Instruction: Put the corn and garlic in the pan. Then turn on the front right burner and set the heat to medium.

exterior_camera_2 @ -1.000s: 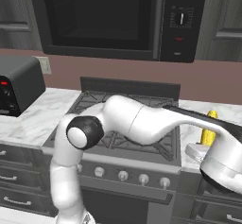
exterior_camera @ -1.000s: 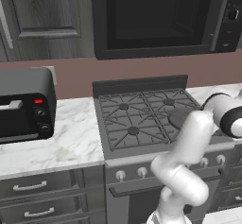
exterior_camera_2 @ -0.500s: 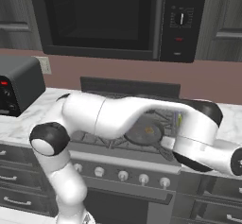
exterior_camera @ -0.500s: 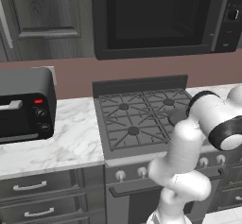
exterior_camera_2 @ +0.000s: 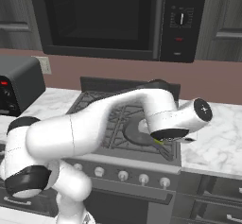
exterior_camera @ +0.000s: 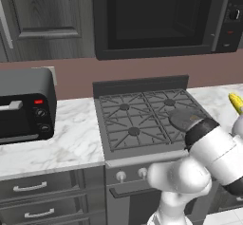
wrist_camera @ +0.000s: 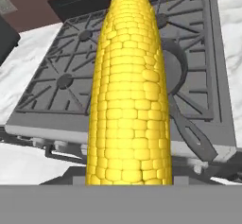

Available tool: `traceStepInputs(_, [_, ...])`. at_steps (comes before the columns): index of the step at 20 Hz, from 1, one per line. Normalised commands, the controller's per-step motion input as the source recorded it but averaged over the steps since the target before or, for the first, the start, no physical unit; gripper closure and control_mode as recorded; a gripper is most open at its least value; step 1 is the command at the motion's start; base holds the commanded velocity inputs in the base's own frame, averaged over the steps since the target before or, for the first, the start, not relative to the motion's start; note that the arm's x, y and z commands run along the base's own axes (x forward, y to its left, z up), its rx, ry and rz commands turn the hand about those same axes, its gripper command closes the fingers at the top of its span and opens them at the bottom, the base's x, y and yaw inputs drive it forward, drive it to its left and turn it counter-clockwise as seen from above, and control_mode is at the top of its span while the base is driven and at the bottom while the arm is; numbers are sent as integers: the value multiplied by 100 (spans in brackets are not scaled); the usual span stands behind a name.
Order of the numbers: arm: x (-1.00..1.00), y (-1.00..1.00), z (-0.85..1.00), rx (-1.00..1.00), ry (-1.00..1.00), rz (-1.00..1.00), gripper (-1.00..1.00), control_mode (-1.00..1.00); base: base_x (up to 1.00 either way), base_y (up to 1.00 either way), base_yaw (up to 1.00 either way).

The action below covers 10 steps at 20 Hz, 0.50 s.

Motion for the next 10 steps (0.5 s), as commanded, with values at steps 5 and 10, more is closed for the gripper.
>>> traceStepInputs(5, [52, 76, -8, -3, 32, 0, 100, -100, 0, 0, 0])
traceStepInputs(10, [63, 64, -13, 0, 32, 0, 100, -100, 0, 0, 0])
